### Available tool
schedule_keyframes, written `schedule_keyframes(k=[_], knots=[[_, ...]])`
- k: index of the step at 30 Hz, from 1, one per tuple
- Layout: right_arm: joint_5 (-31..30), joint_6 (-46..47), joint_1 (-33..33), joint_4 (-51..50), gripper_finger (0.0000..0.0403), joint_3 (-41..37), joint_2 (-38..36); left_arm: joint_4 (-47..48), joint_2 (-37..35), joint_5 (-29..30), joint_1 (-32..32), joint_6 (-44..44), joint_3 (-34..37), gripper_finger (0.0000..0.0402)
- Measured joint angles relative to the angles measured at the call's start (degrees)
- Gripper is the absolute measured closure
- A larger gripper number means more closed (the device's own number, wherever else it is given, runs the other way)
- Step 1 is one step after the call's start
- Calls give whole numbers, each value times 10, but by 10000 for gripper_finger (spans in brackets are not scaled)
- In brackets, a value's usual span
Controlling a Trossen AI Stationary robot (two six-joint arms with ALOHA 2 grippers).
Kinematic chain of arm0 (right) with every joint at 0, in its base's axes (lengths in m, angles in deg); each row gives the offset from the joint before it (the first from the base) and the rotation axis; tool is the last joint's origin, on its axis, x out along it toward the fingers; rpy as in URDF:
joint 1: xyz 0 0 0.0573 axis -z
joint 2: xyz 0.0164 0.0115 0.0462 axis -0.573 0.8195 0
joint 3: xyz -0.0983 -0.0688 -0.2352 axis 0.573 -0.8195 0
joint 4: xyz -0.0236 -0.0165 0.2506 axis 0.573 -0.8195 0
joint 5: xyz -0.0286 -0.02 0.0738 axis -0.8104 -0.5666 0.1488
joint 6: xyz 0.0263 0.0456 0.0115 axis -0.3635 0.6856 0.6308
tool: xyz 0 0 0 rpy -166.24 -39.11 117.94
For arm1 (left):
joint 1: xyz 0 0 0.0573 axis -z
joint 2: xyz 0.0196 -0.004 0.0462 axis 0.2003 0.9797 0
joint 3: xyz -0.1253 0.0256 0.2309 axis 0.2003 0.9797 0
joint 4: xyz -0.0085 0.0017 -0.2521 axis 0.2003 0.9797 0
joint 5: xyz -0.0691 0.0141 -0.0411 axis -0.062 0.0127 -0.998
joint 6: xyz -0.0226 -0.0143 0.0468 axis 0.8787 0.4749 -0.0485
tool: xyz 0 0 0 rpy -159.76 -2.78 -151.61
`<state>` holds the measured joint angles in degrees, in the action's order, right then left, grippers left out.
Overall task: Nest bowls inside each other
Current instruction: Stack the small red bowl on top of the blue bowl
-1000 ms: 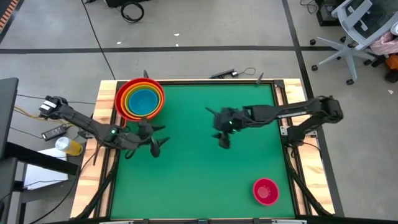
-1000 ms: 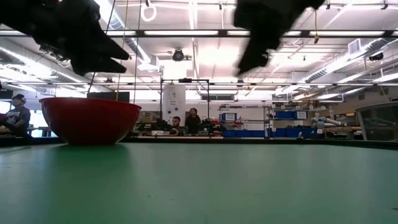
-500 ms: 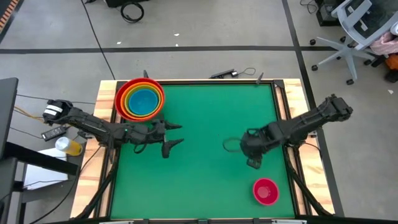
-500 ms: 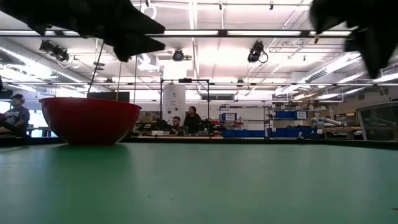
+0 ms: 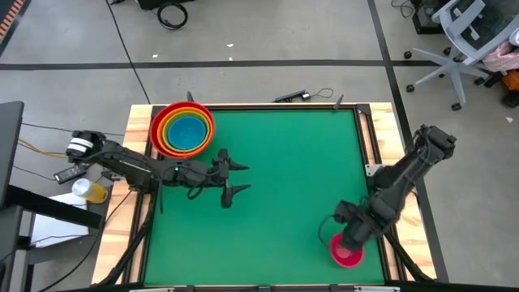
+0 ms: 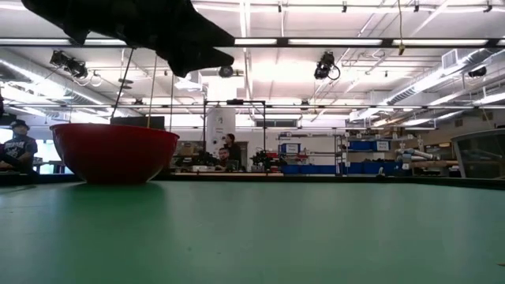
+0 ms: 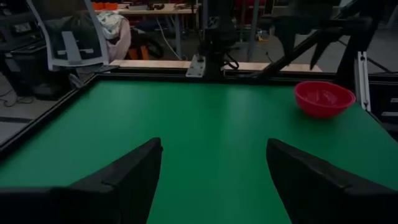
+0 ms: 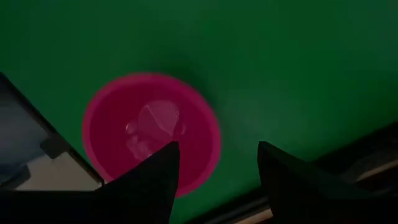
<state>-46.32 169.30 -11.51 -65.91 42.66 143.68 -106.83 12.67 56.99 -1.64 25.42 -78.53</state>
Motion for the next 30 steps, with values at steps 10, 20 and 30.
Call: schedule_keyframes(k=[10, 20, 30], knots=[[-19, -22, -56, 14, 183, -1, 89, 0, -3, 1, 0, -8, 0, 109], [-10, -95, -40, 17, 192, -4, 148, 11, -3, 1, 0, -7, 0, 109], [28, -163, 4, 94, 330, -60, 146, 13, -3, 1, 0, -4, 0, 109]])
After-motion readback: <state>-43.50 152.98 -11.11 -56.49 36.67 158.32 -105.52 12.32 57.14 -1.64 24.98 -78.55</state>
